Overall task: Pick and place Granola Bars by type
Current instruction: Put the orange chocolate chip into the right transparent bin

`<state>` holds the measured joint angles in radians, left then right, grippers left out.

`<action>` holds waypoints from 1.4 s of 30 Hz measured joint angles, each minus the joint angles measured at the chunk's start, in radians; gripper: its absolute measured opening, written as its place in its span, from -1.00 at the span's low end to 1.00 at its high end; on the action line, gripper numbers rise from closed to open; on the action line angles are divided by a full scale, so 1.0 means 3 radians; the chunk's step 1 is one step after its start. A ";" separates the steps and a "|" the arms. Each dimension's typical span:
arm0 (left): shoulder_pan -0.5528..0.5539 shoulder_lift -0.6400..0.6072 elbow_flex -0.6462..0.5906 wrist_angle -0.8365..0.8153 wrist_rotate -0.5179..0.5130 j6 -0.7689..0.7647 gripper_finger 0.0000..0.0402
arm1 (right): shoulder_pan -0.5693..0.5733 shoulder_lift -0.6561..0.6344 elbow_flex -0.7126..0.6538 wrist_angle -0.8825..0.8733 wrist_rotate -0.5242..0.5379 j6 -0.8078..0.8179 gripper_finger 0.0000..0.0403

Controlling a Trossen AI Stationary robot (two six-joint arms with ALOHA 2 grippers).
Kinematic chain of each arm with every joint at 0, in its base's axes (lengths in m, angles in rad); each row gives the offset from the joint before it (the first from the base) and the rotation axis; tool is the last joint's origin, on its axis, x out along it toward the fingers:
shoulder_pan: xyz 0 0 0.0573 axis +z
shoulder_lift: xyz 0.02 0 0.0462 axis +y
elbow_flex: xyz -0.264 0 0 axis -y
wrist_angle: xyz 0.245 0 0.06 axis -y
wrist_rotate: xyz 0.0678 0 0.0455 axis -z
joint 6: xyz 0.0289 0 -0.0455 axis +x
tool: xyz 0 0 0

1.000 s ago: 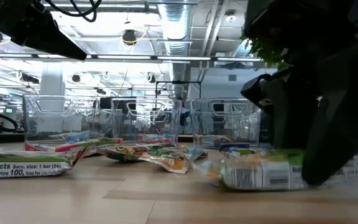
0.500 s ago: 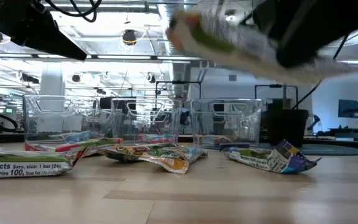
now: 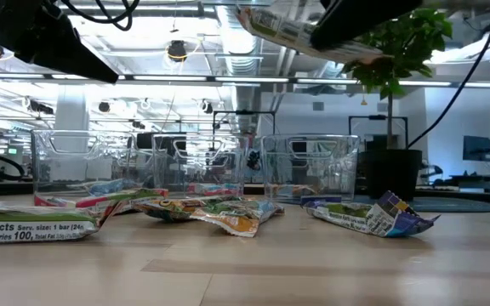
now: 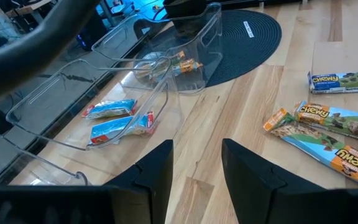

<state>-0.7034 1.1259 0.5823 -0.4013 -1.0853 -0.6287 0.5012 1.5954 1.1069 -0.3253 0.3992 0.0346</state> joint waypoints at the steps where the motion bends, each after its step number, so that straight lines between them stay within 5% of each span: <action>1: 0.0001 0.0000 0.0000 -0.0001 0.0000 -0.0001 -0.34 | -0.0042 -0.0040 0.0000 -0.0041 0.0078 -0.0017 -0.59; 9: 0.0000 0.0001 0.0000 -0.0006 0.0002 -0.0003 -0.34 | -0.0587 -0.0249 0.0004 -0.0130 0.0698 0.0305 -0.59; 26: 0.0001 0.0001 0.0000 -0.0040 0.0006 -0.0003 -0.34 | -0.2029 0.0090 -0.0003 -0.0208 0.0702 0.0883 -0.59; 42: 0.0016 0.0003 0.0000 -0.0063 0.0002 -0.0007 -0.34 | -0.2419 0.0205 0.0004 -0.0546 0.0666 0.1143 -0.59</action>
<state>-0.6987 1.1267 0.5823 -0.4202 -1.0848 -0.6308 -0.2245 1.6569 1.1080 -0.4892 0.5991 0.3775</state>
